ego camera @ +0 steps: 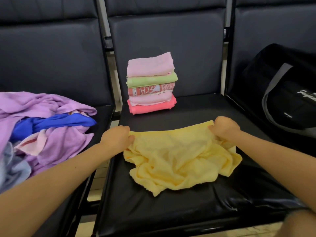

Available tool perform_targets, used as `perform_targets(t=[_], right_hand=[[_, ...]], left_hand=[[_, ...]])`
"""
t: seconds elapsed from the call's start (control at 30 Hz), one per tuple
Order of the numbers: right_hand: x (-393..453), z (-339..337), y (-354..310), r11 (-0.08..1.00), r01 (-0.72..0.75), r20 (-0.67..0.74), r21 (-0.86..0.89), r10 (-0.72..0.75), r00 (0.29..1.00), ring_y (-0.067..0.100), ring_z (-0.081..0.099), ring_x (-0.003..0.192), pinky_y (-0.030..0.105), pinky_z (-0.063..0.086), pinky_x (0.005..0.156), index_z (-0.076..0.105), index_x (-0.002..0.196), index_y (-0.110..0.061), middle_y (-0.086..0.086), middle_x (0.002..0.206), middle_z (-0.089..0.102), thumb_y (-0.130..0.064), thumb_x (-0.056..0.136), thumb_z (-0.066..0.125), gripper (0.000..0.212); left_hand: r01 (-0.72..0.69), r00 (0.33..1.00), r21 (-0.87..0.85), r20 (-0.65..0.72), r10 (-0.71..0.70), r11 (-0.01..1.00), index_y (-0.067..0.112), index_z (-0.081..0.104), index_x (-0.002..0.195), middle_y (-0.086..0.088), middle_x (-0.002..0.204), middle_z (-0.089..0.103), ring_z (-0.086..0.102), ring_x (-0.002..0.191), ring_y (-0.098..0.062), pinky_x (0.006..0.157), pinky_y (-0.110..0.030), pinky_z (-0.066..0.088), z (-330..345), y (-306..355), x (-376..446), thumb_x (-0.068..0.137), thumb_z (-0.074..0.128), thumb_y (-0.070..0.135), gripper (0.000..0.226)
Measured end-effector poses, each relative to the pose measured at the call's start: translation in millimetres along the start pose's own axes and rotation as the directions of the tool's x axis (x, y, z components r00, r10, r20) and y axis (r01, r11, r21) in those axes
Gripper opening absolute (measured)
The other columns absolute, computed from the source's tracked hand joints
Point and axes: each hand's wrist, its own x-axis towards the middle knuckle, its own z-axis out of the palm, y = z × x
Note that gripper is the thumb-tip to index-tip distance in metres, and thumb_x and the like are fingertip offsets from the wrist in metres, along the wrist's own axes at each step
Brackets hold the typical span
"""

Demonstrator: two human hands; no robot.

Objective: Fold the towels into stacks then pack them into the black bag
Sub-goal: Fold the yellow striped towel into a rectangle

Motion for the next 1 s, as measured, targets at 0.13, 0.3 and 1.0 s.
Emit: perform_targets(t=[0.13, 0.3, 1.0], right_hand=[[-12, 0, -5, 0.995, 0.041, 0.036, -0.089, -0.038, 0.999, 0.025, 0.049, 0.099, 0.033, 0.040, 0.067, 0.047, 0.089, -0.011, 0.006, 0.092, 0.049, -0.025, 0.096, 0.040, 0.018], [-19, -34, -15, 0.846, -0.103, 0.073, 0.523, 0.076, 0.994, 0.018, 0.048, 0.071, 0.033, 0.040, 0.062, 0.050, 0.078, -0.009, 0.006, 0.080, 0.049, -0.028, 0.099, 0.039, 0.030], [-57, -228, -94, 0.131, 0.300, -0.297, 0.945, -0.043, 0.954, 0.019, 0.055, 0.095, 0.037, 0.045, 0.088, 0.064, 0.098, -0.005, 0.005, 0.099, 0.060, -0.023, 0.091, 0.057, 0.021]], left_hand=[[-0.083, 0.996, 0.074, 0.052, 0.079, 0.994, 0.019, 0.049, 0.097, 0.003, 0.090, 0.048, 0.056, 0.082, -0.016, 0.073, -0.034, 0.051, -4, 1, -6, 0.097, 0.037, 0.043, 0.027], [-0.062, 0.998, -0.190, -0.012, 0.060, 0.980, 0.018, 0.048, 0.090, 0.002, 0.087, 0.057, 0.058, 0.080, -0.017, 0.070, -0.033, 0.046, -18, -6, -8, 0.100, 0.035, 0.036, 0.025], [-0.340, 0.776, -0.935, -0.339, -0.532, 0.100, 0.026, 0.049, 0.077, 0.008, 0.077, 0.050, 0.046, 0.069, -0.006, 0.066, -0.025, 0.040, -226, 22, -25, 0.100, 0.039, 0.036, 0.027]])
